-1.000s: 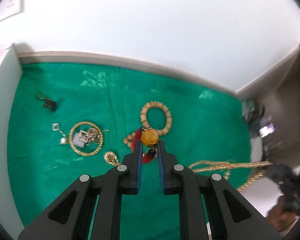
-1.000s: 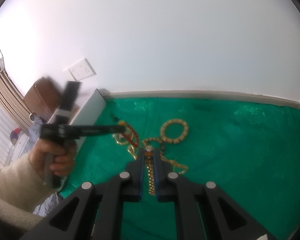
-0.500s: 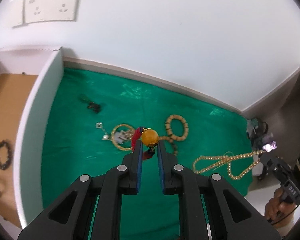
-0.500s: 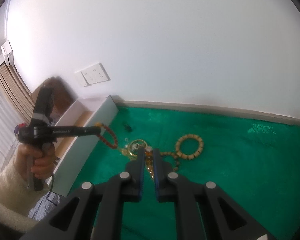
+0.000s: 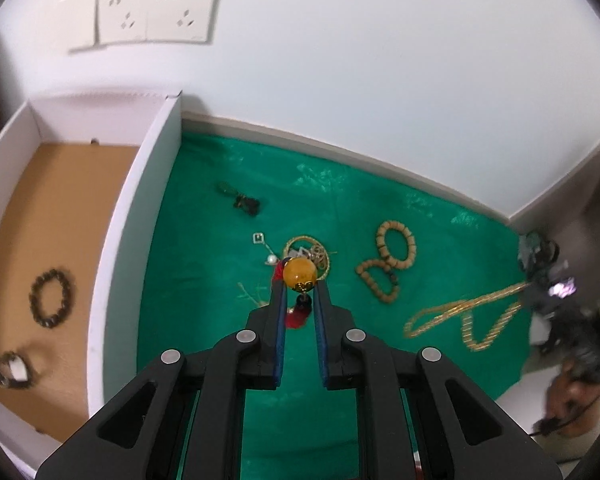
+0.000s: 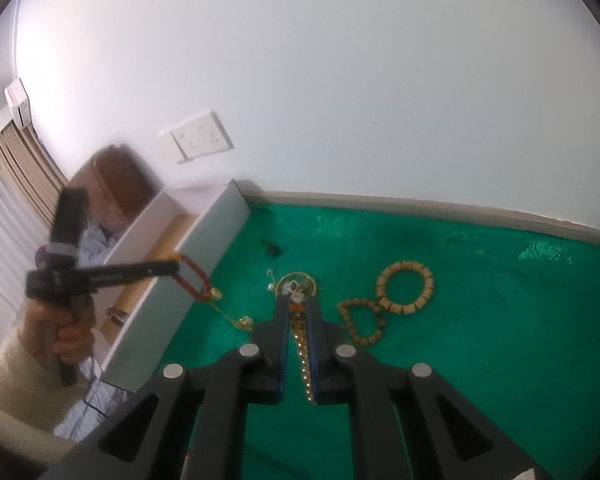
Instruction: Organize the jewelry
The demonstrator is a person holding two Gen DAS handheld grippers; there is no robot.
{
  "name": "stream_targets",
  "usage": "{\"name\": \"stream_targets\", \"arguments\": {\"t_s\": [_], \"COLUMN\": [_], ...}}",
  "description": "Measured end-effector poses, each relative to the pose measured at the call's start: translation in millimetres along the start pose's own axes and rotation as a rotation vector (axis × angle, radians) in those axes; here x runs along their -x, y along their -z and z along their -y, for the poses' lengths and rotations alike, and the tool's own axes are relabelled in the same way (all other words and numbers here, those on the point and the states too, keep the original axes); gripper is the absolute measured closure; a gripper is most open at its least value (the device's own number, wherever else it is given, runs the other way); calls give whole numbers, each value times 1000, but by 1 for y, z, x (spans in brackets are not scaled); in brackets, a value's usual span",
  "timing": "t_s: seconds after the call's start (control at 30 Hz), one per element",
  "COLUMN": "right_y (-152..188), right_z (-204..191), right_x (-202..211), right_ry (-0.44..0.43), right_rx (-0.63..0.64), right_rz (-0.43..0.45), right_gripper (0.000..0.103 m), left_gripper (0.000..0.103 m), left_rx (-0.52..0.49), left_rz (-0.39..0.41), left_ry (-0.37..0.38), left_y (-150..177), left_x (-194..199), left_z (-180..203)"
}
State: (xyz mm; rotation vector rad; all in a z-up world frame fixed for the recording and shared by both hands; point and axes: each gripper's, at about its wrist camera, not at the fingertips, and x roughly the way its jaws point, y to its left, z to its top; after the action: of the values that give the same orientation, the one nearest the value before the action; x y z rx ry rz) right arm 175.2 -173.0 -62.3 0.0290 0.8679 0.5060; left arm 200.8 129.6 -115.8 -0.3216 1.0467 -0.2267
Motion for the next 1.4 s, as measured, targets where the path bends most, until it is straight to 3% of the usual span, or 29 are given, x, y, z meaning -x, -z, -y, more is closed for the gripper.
{"name": "stream_targets", "arguments": {"t_s": [0.17, 0.33, 0.43, 0.5, 0.53, 0.6, 0.7, 0.8, 0.87, 0.97, 1.07, 1.17, 1.33, 1.4], "right_y": [20, 39, 45, 48, 49, 49, 44, 44, 45, 49, 47, 43, 40, 40], "right_z": [21, 29, 37, 35, 32, 21, -2, -45, -72, -108, -114, -110, -100, -103], "right_x": [-67, -108, -127, -133, -132, -130, -132, -160, -182, -214, -232, -236, -222, -214], "right_ry": [67, 69, 116, 146, 143, 94, -106, -321, -367, -410, -415, -384, -394, -391], "right_rx": [22, 51, 40, 59, 66, 77, 76, 146, 213, 301, 232, 172, 151, 177], "right_rz": [-138, -185, -231, -236, -231, -200, -152, -127, -120, -135, -134, -144, -154, -142], "right_gripper": [95, 95, 94, 80, 63, 48, 43, 42, 42, 42, 44, 102, 102, 95], "left_gripper": [95, 95, 95, 95, 95, 95, 95, 95, 95, 95, 95, 95, 95, 95], "left_rx": [22, 39, 66, 76, 82, 84, 81, 92, 100, 108, 131, 162, 211, 208], "left_rz": [6, 16, 26, 31, 31, 33, 34, 28, 27, 33, 34, 28, 16, 16], "left_ry": [-2, -5, 21, 35, 41, 48, 54, 73, 84, 90, 112, 130, 162, 161], "left_y": [4, 6, 5, 4, 3, 2, 0, -2, -3, -5, -4, 0, 3, 3], "left_x": [4, 10, 16, 20, 22, 25, 28, 31, 34, 40, 45, 47, 46, 47], "left_z": [-5, -11, -13, -14, -14, -13, -11, -10, -10, -11, -17, -27, -40, -39]}}
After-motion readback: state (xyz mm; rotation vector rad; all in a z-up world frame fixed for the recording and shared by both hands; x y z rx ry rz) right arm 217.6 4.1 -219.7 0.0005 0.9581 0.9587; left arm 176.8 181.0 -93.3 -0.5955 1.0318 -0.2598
